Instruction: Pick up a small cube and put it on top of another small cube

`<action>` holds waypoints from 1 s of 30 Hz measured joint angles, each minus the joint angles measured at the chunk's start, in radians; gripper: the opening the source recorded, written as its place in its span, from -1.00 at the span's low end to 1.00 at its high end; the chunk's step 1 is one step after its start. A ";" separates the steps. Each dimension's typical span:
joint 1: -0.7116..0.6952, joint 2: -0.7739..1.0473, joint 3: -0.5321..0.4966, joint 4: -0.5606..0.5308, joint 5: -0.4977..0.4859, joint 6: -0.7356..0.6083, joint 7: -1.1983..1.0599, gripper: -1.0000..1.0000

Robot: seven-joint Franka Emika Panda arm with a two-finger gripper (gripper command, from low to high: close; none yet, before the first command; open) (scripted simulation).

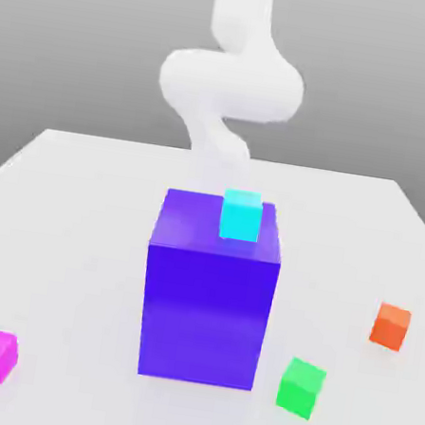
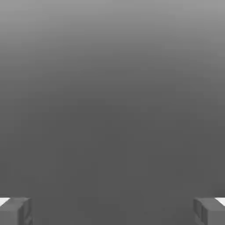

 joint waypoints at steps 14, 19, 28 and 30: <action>0.173 0.244 -0.244 -0.030 0.145 0.007 -0.166 0.00; 0.231 0.420 -0.371 -0.067 0.283 0.021 -0.315 0.00; 0.237 0.617 -0.456 -0.095 0.420 0.037 -0.482 0.00; 0.222 0.673 -0.468 -0.098 0.453 0.042 -0.526 0.00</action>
